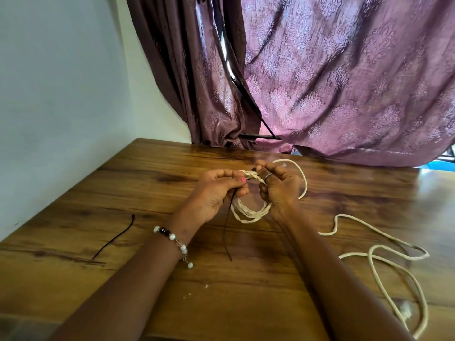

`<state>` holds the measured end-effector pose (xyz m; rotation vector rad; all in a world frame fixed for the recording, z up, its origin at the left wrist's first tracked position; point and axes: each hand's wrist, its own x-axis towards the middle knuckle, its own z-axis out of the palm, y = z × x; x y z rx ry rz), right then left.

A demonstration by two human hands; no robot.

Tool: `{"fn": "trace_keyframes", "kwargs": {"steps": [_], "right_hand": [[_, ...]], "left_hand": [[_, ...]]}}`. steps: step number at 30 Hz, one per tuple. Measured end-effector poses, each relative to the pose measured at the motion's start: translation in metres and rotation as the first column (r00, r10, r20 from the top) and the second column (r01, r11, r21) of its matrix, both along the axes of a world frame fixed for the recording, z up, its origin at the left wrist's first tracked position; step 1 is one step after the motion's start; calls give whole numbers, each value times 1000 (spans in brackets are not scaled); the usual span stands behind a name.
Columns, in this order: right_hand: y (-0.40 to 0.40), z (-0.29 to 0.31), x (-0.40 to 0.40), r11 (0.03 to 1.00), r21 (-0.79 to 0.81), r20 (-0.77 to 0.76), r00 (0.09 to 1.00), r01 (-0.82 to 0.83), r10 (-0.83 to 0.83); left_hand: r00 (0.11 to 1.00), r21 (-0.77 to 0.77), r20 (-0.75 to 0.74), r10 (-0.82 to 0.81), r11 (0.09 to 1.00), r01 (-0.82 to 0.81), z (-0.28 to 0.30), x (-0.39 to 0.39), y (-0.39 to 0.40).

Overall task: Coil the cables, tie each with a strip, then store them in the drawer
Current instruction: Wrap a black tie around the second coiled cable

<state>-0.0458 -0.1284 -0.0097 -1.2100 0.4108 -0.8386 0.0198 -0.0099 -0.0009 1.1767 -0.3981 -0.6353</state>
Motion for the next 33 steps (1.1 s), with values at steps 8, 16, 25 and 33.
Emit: {"fn": "trace_keyframes", "kwargs": {"steps": [8,16,25,33], "right_hand": [[-5,-1,1,982,-163,-6,995,-95,95],[-10,-5,4,979,-198,18,999,39,-36],[-5,2,-2,993,-116,15,1000,-10,12],[-6,2,-3,988,-153,-10,1000,-27,26]], "left_hand": [[985,-97,-155,-72,994,58,7,5,5],[995,-2,95,21,1000,-21,2,3,6],[938,-342,-248,240,885,-317,11,34,19],[991,-168,-33,133,976,-137,8,22,13]]}}
